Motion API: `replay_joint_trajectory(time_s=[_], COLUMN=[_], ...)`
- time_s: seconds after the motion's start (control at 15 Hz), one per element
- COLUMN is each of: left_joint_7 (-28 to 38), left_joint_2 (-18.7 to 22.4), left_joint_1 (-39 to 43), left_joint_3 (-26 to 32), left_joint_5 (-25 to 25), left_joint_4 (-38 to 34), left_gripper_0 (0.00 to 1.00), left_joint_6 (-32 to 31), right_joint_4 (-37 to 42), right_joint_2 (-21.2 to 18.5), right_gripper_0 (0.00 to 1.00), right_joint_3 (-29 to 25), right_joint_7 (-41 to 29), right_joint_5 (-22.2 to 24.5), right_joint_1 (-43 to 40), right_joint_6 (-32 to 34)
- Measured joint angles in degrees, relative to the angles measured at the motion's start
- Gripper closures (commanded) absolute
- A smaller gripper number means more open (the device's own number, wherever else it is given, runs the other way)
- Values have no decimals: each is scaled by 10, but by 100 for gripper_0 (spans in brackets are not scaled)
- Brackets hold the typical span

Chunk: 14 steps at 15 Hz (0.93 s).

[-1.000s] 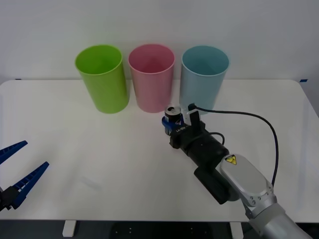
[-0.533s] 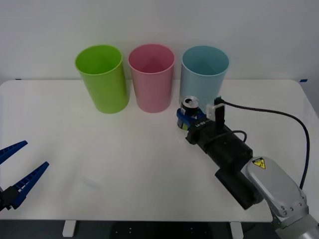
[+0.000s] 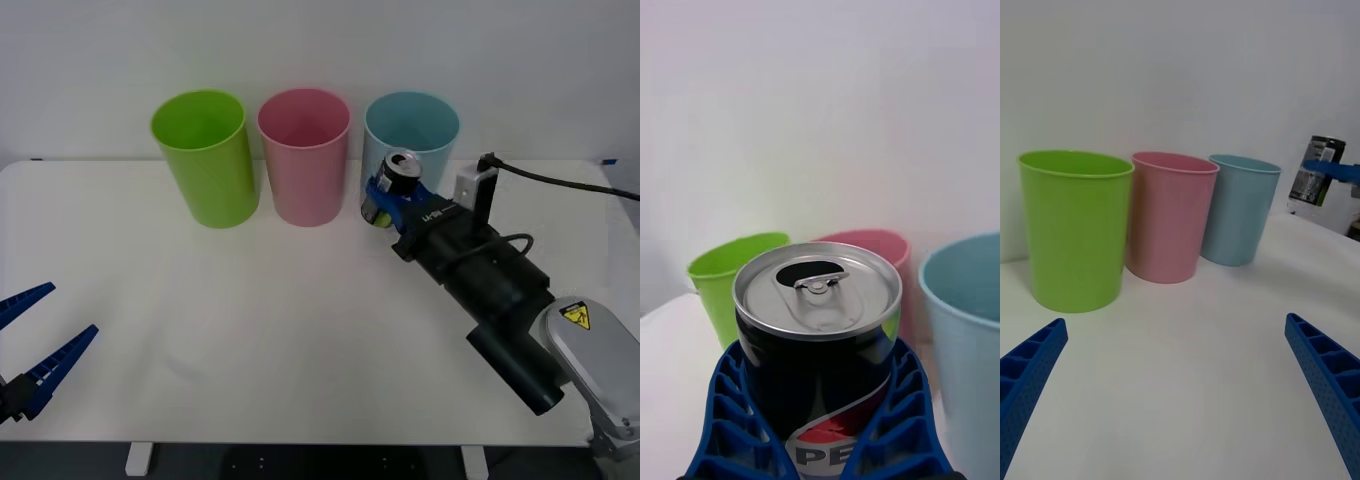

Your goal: Grasp the object on the table and drop it into the matching bin: aluminum can to the light blue bin, PET bottle to the pink bin.

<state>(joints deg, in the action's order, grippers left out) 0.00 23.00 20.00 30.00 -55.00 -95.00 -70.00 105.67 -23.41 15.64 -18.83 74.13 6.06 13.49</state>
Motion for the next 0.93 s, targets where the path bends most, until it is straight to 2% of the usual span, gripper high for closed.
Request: replay_joint_trajectory(time_s=[0.4, 0.6, 0.93], left_joint_7=[0, 0, 0], left_joint_2=[0, 0, 0], left_joint_1=[0, 0, 0], left_joint_3=[0, 0, 0], left_joint_5=[0, 0, 0], left_joint_4=[0, 0, 0], left_gripper_0=[0, 0, 0], left_joint_6=[0, 0, 0], right_joint_4=[8, 2, -77], right_joint_2=[-6, -20, -29], right_gripper_0=[100, 100, 100], right_joint_3=[-70, -84, -108], right_joint_7=[-51, -92, -94], right_joint_5=[9, 20, 59], right_joint_1=[46, 75, 158], right_joint_6=[86, 90, 92])
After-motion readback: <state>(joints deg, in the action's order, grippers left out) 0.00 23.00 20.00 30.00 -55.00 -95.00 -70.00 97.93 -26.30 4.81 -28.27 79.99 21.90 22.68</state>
